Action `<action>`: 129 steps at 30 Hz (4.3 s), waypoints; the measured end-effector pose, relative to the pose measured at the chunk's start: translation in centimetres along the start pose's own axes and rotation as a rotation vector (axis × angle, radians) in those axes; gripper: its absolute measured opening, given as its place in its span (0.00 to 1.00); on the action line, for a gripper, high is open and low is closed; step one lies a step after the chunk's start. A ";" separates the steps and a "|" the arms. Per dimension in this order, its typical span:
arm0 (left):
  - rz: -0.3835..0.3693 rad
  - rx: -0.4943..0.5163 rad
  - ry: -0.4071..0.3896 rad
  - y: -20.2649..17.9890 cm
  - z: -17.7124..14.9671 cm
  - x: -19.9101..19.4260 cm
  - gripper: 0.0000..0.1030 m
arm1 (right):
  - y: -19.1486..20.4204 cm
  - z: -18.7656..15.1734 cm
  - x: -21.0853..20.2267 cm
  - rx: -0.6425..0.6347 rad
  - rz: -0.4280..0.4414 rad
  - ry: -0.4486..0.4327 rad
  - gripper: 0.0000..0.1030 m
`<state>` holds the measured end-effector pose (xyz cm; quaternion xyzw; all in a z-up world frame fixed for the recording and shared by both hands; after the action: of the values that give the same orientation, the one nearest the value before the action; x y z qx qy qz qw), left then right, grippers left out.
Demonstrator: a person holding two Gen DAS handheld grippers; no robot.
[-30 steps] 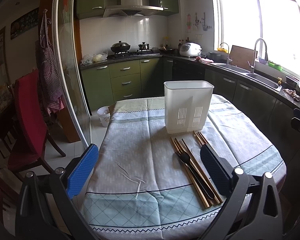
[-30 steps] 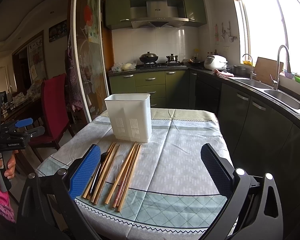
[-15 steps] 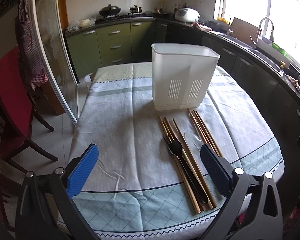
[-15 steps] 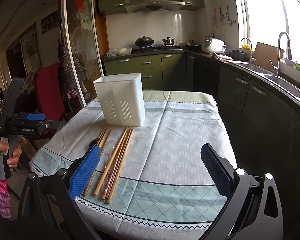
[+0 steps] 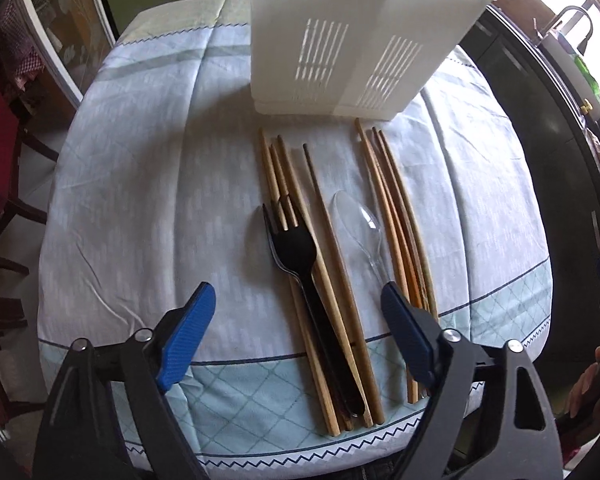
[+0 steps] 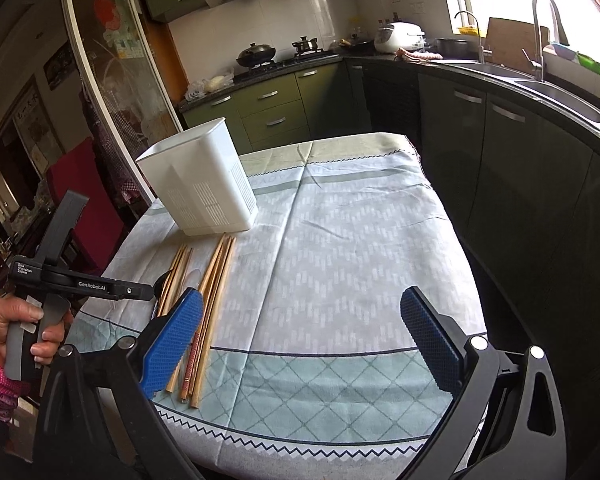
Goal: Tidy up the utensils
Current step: 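Grasp the black plastic fork with the left gripper while the right gripper approaches the clear spoon, then grasp the clear plastic spoon with the right gripper and lift it, then lower the fork and spoon into the white holder and open both grippers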
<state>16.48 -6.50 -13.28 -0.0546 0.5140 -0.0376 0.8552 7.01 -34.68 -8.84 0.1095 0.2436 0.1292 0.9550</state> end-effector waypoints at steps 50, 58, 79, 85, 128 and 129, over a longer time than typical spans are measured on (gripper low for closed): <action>0.003 -0.048 0.034 4.2 3.1 1.3 0.08 | 14.6 -3.4 17.9 -0.175 0.399 0.615 0.24; -0.011 -0.019 -0.001 3.9 2.6 0.1 0.08 | 16.0 -5.0 20.5 -0.282 0.278 0.687 0.23; -0.047 -0.010 -0.099 4.1 3.8 -3.0 0.08 | 16.5 -4.2 17.2 -0.212 0.299 0.481 0.09; -0.089 -0.011 -0.227 3.4 5.9 -7.5 0.08 | 16.4 0.0 13.8 -0.154 0.357 0.295 0.09; -0.065 0.046 -0.886 2.5 11.3 -9.9 0.29 | 13.7 18.8 11.8 -0.031 0.177 -0.365 0.09; -0.064 0.052 -0.892 2.7 10.6 -10.5 0.29 | 13.7 18.9 12.5 -0.038 0.156 -0.381 0.09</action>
<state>20.92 -1.94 0.45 -0.0598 0.0920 -0.0498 0.9927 24.28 -20.73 5.63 0.1322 0.0470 0.1846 0.9727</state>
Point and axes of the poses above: each gripper's, at about its wrist camera, not at the fingertips, and x roughly the way its jaws point, y to its left, z to its top, the point moved 1 cm from there along x, roughly the way its jaws point, and after that the axes turned 14 degrees about -y, right-handed, at the moved point
